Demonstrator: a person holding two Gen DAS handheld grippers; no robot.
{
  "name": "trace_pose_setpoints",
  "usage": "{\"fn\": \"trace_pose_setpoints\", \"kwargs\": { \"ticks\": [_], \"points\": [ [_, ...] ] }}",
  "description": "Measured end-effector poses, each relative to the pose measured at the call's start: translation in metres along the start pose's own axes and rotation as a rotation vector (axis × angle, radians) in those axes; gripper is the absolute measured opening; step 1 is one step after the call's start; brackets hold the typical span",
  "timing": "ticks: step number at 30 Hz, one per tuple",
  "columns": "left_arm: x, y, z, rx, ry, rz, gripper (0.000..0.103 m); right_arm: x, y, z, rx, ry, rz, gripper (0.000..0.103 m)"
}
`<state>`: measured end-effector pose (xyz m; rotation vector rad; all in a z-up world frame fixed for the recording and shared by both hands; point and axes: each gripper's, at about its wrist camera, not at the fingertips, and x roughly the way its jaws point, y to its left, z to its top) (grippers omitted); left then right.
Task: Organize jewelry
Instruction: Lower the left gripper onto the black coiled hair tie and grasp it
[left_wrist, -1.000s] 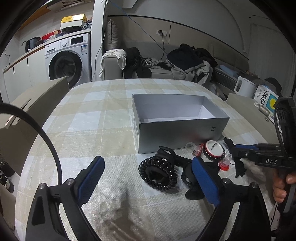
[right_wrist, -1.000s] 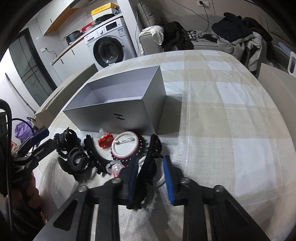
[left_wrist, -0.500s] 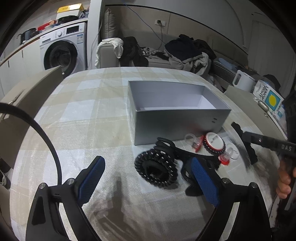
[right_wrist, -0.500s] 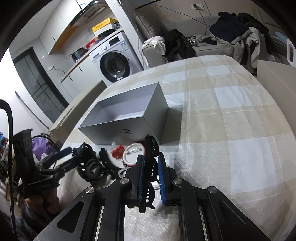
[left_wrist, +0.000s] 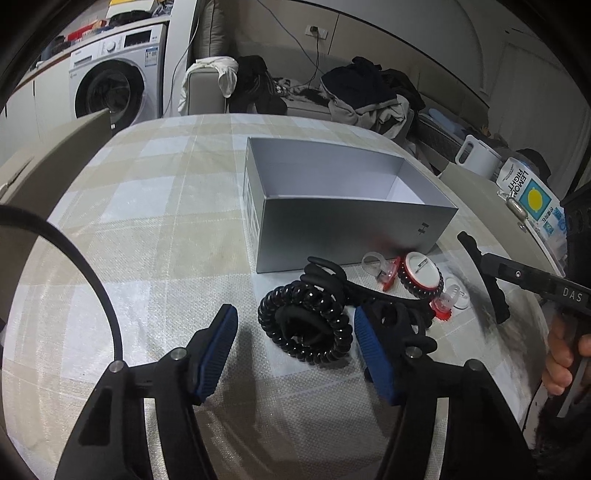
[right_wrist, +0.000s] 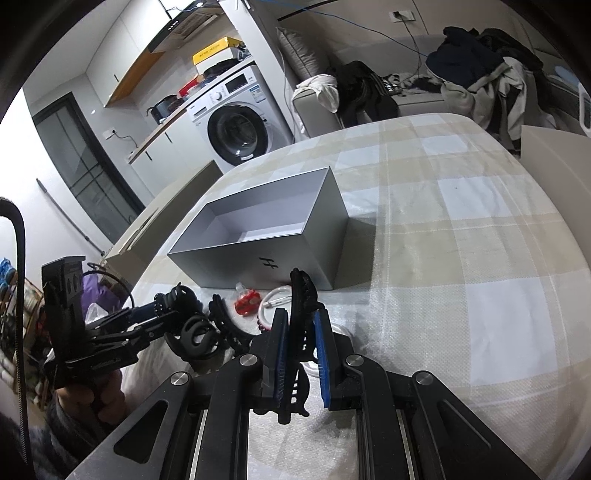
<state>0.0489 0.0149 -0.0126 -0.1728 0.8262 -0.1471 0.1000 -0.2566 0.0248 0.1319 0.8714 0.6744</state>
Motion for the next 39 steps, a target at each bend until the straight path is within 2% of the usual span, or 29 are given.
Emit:
{"fn": "trace_pose_setpoints", "kwargs": {
  "ticks": [3, 6, 9, 30, 32, 34, 39],
  "points": [
    [0.000, 0.001, 0.000, -0.008, 0.004, -0.005, 0.060, -0.001, 0.000, 0.000, 0.002, -0.003, 0.004, 0.014],
    [0.001, 0.001, -0.001, -0.010, 0.007, -0.015, 0.046, -0.001, 0.000, -0.001, 0.002, -0.003, 0.006, 0.014],
    [0.000, 0.002, -0.001, -0.017, -0.001, -0.024, 0.039, -0.001, 0.000, -0.001, 0.002, -0.003, 0.007, 0.014],
    [-0.015, 0.002, -0.003, -0.009, -0.051, -0.003, 0.038, 0.000, -0.001, 0.002, -0.001, -0.011, 0.010, 0.014],
    [-0.016, 0.002, -0.003, -0.008, -0.054, -0.004, 0.037, -0.001, 0.000, 0.002, -0.001, -0.014, 0.010, 0.014],
    [-0.015, 0.001, -0.005, -0.005, -0.053, -0.003, 0.030, -0.002, 0.000, 0.002, -0.002, -0.014, 0.010, 0.014],
    [-0.018, 0.003, -0.012, -0.020, -0.028, 0.005, 0.030, -0.004, 0.001, 0.001, -0.005, -0.016, 0.013, 0.014]
  ]
}}
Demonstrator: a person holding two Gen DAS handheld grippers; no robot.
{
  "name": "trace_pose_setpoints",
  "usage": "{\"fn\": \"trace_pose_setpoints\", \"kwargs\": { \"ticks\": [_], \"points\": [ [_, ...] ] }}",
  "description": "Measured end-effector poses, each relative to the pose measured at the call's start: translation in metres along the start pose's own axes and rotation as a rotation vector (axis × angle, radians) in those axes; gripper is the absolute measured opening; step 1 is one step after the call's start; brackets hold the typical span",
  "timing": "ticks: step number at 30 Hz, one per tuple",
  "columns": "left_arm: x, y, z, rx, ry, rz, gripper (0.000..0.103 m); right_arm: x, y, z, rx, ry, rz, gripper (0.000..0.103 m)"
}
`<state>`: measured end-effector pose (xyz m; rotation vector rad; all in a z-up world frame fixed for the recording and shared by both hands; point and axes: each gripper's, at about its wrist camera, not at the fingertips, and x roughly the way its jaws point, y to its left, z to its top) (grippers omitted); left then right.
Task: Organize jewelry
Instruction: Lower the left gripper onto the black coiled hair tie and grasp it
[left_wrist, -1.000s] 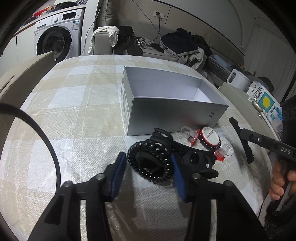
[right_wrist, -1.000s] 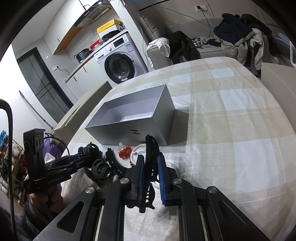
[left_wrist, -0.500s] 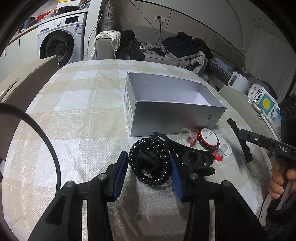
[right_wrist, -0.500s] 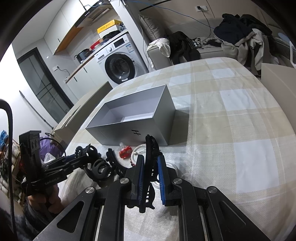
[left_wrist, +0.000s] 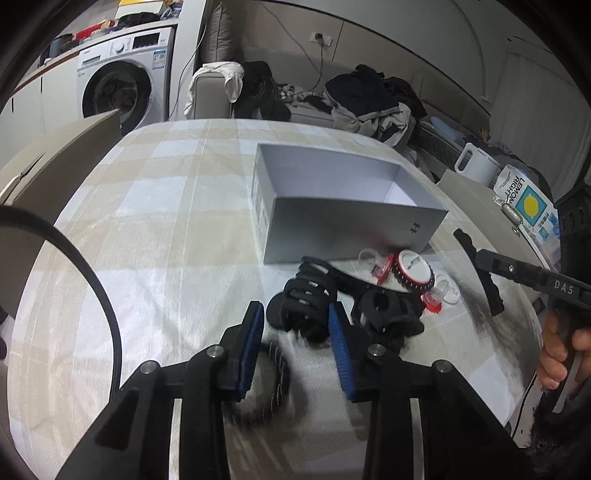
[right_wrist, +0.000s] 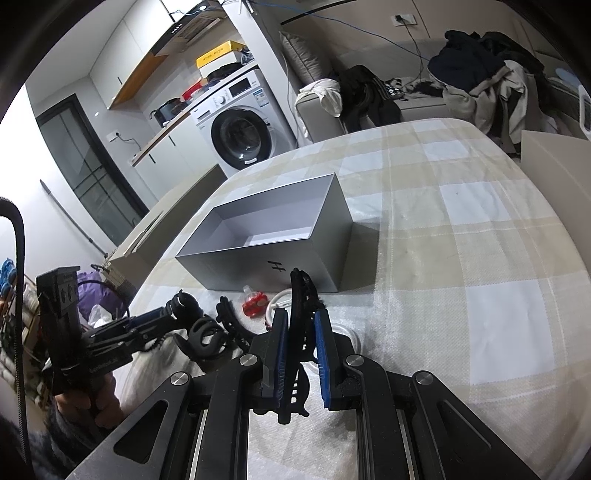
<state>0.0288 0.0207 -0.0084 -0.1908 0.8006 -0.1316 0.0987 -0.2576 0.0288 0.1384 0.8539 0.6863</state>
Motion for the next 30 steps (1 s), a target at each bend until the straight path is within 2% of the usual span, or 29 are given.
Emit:
{"fn": "trace_pose_setpoints", "kwargs": {
  "ticks": [5, 10, 15, 21, 24, 30],
  "points": [
    [-0.009, 0.002, -0.010, 0.012, -0.004, 0.050, 0.031, -0.001, 0.002, 0.000, -0.005, -0.002, 0.009, 0.014],
    [-0.001, 0.001, -0.017, 0.044, 0.057, 0.113, 0.032, 0.000, 0.004, -0.001, -0.011, -0.003, 0.016, 0.014],
    [-0.004, -0.001, -0.014, 0.038, 0.041, 0.077, 0.033, -0.001, 0.006, -0.002, -0.013, -0.001, 0.020, 0.014],
    [-0.003, -0.006, -0.018, 0.087, 0.058, 0.101, 0.035, -0.005, 0.006, -0.002, -0.016, -0.009, 0.021, 0.014],
    [-0.005, -0.005, -0.023, 0.101, 0.058, 0.141, 0.047, -0.004, 0.005, -0.002, -0.012, -0.009, 0.020, 0.014],
    [-0.012, 0.004, -0.025, 0.055, 0.032, 0.141, 0.047, -0.004, 0.004, -0.003, -0.012, -0.008, 0.024, 0.014]
  ]
}}
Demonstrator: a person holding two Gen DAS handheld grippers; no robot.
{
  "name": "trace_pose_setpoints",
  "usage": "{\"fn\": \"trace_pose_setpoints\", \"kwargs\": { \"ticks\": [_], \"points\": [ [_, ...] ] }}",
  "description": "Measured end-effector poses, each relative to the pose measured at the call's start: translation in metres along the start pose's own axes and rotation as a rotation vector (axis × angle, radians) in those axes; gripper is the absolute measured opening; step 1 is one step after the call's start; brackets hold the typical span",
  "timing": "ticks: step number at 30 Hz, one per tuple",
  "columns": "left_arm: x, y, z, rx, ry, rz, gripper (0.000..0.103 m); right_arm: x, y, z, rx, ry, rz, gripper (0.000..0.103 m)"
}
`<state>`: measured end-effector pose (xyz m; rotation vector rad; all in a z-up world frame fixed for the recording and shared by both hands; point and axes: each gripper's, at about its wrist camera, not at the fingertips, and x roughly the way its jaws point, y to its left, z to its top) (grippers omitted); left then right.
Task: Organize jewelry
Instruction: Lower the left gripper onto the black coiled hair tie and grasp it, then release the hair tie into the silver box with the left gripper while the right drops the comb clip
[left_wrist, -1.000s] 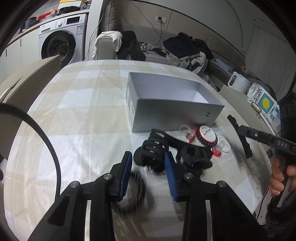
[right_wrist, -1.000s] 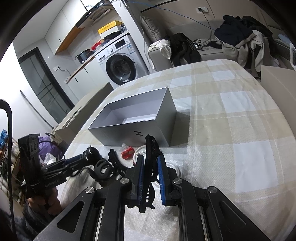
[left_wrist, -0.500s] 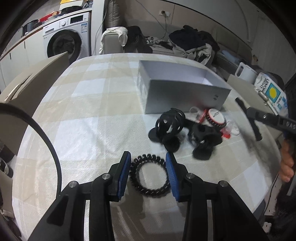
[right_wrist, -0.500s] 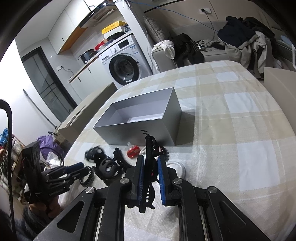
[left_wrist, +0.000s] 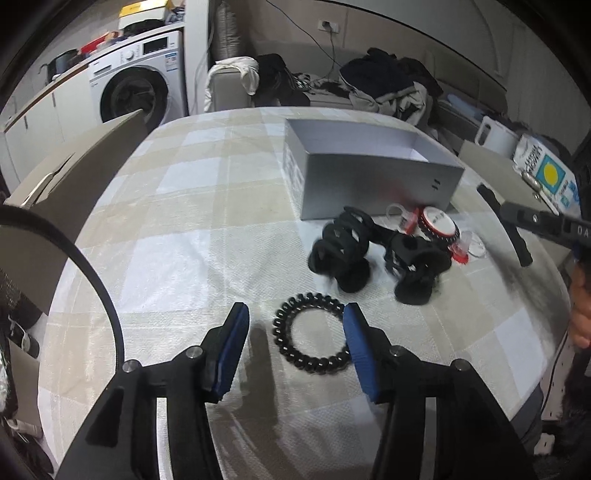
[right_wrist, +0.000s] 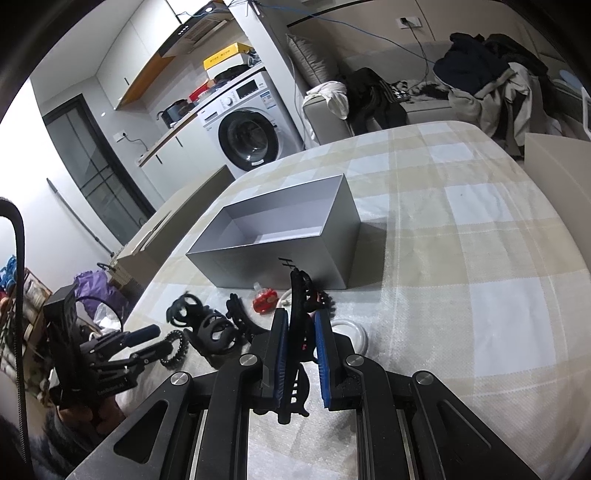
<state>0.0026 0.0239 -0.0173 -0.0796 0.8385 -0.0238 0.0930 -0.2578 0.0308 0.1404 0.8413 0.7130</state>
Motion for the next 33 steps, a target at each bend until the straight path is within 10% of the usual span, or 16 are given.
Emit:
{"fn": "trace_pose_setpoints", "kwargs": {
  "ticks": [5, 9, 33],
  "points": [
    [0.005, 0.002, -0.001, -0.012, 0.010, 0.022, 0.042, 0.000, 0.000, 0.000, -0.003, -0.001, -0.001, 0.014],
    [0.009, -0.005, -0.005, 0.025, 0.011, 0.060, 0.006, -0.001, 0.000, 0.000, -0.001, -0.003, -0.003, 0.014],
    [-0.028, -0.005, 0.047, -0.055, -0.277, -0.035, 0.004, -0.015, 0.023, 0.030, -0.048, -0.086, 0.034, 0.014]
  ]
}}
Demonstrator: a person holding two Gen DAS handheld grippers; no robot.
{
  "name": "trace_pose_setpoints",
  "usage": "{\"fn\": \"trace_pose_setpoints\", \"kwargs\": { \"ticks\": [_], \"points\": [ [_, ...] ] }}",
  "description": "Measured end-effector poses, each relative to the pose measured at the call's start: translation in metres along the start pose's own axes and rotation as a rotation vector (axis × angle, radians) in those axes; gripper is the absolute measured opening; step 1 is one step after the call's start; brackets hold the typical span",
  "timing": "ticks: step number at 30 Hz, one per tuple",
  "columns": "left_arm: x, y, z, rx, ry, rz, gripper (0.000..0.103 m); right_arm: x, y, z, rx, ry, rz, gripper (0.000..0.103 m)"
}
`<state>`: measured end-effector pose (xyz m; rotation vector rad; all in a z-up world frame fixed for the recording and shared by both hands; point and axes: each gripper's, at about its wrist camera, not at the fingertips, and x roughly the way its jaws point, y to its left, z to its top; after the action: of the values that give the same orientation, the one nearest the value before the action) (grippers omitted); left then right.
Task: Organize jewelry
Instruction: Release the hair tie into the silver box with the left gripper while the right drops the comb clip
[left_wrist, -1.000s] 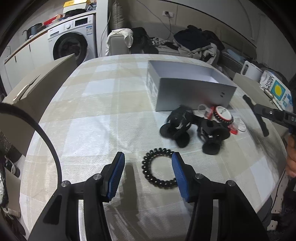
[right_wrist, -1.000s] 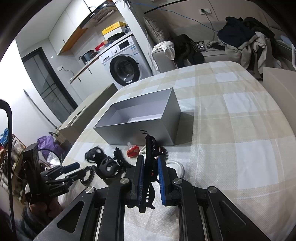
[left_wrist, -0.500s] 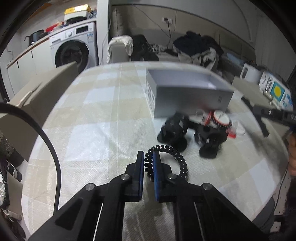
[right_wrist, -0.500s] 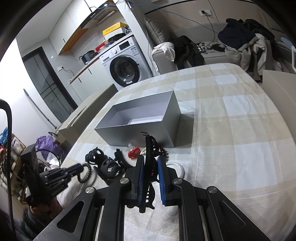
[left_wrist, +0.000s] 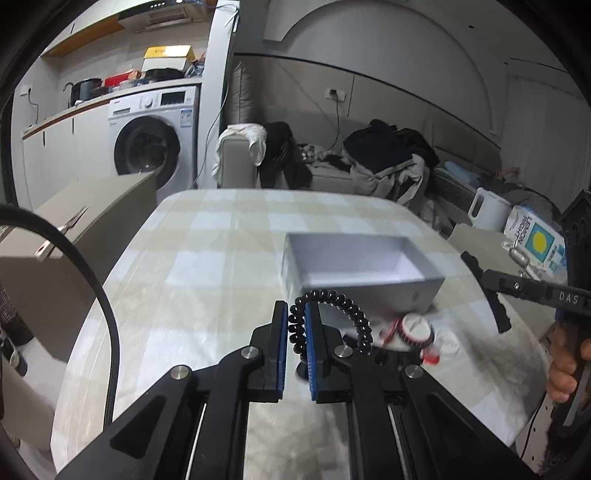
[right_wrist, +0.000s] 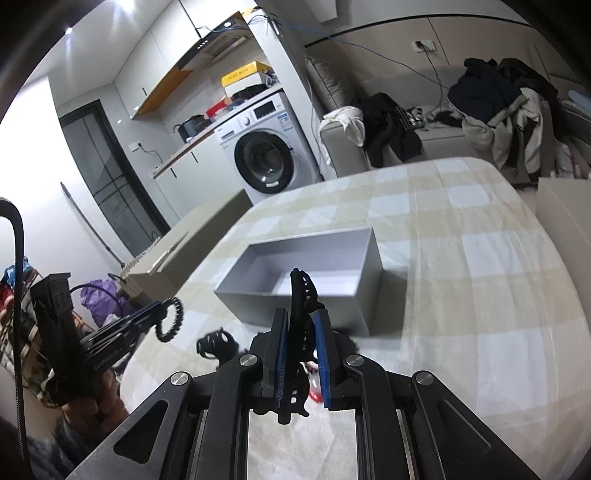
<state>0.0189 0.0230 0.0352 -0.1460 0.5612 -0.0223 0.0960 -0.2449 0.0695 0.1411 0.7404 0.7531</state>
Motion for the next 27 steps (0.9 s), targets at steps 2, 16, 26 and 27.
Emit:
{"fn": "trace_pose_setpoints", "kwargs": {
  "ticks": [2, 16, 26, 27],
  "points": [
    [0.006, -0.002, 0.007, 0.002, -0.008, -0.019, 0.004, 0.003, 0.001, 0.006, -0.003, -0.007, 0.002, 0.014],
    [0.033, -0.010, 0.038, 0.020, -0.037, -0.056, 0.004, 0.025, -0.011, 0.040, 0.033, -0.036, -0.012, 0.014],
    [0.053, -0.010, 0.045, 0.017, -0.008, -0.043, 0.004, 0.055, -0.030, 0.053, 0.114, -0.003, 0.014, 0.014],
    [0.055, -0.010, 0.045, 0.017, -0.005, -0.039, 0.004, 0.059, -0.030, 0.053, 0.116, 0.000, 0.014, 0.014]
  ]
}}
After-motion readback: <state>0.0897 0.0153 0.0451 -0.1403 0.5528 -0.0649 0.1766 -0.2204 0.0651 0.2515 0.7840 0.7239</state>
